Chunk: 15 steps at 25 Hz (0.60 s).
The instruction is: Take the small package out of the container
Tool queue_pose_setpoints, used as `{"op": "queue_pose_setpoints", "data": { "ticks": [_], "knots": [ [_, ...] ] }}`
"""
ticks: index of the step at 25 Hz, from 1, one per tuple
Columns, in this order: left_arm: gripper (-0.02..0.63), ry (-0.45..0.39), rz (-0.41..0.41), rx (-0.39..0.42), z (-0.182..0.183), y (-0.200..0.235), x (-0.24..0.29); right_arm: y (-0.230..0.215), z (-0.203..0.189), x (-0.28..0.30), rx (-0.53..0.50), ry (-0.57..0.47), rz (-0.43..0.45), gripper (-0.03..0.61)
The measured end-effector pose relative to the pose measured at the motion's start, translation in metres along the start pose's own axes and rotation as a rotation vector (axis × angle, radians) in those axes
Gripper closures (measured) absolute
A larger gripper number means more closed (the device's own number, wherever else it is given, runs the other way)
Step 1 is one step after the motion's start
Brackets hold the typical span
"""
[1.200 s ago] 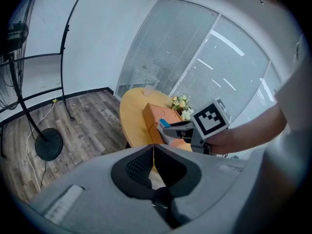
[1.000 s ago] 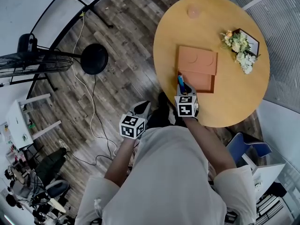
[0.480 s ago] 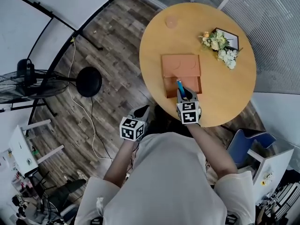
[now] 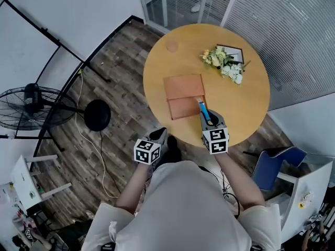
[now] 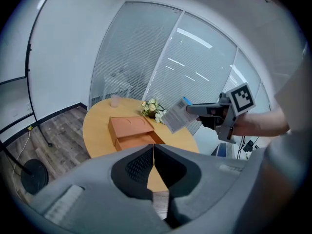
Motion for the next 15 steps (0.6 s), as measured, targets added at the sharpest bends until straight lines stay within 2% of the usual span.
{"op": "queue_pose_setpoints", "data": {
  "ticks": [6, 15],
  "knots": [
    [0.594, -0.013, -0.003, 0.023, -0.019, -0.065, -0.020, -0.017, -0.016, -0.088, 0.044, -0.094, -0.008, 0.511],
    [0.594, -0.118, 0.009, 0.056, -0.016, -0.147, -0.068, -0.039, -0.030, -0.198, 0.067, -0.216, -0.012, 0.511]
  ]
}}
Point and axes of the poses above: the fingertips, and each gripper's own axes: x forward along the fingers, y to its left, z out of its top, the point moved 9 cm from there along -x, backward along the fingers
